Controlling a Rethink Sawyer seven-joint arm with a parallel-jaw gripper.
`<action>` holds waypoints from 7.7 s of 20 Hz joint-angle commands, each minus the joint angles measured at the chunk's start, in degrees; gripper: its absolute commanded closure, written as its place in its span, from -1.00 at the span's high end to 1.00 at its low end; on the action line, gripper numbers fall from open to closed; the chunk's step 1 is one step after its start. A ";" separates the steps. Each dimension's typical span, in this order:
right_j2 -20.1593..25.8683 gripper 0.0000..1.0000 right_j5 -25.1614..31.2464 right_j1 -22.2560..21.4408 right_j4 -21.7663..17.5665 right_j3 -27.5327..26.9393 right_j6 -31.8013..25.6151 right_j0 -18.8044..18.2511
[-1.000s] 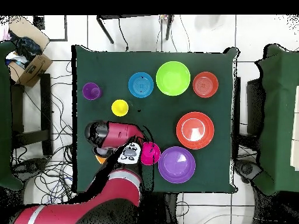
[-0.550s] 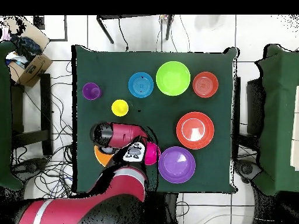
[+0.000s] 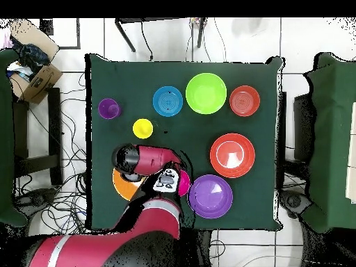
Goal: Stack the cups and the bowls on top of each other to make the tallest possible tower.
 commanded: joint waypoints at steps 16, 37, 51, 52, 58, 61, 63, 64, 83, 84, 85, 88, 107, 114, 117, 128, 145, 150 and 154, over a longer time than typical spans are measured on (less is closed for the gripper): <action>9.62 1.00 7.67 -6.65 -5.57 4.04 -3.85 -4.28; 11.54 1.00 9.31 -10.15 -8.46 5.43 -3.42 -5.46; 14.06 1.00 8.50 -14.19 -6.35 4.73 -1.27 -5.75; 14.27 1.00 7.87 -14.25 -6.15 4.62 -1.05 -5.86; 13.17 1.00 5.26 -11.59 -6.89 -2.88 1.14 -4.37; 11.63 1.00 1.91 -9.66 -7.20 -6.22 3.73 -2.53; 10.60 1.00 0.00 -9.10 -7.59 -7.95 4.95 -1.27; 10.08 1.00 -0.37 -9.00 -7.86 -8.81 5.33 -0.65; 6.19 1.00 5.08 -1.94 -9.99 -27.18 0.68 -1.24; 5.96 1.00 5.23 -1.50 -10.14 -27.86 0.57 -1.29; 5.82 1.00 5.17 -1.12 -10.25 -28.28 0.35 -1.41; 5.49 1.00 6.20 0.28 -10.77 -29.91 -0.45 -1.74; 6.70 1.00 15.72 4.01 -9.32 -31.57 -3.21 -1.03; 8.55 1.00 12.60 0.67 -8.70 -27.03 -4.09 -1.62; 9.52 1.00 11.62 -0.16 -8.45 -26.15 -4.74 -2.25; 8.94 1.00 12.50 -4.23 -9.16 -20.35 -3.56 -1.89; 8.00 1.00 8.62 -3.85 -10.60 -17.20 -1.03 -0.17; 8.24 1.00 7.17 -3.19 -10.70 -16.78 -0.76 0.11; 8.13 1.00 6.11 -2.82 -10.81 -16.58 -0.19 0.55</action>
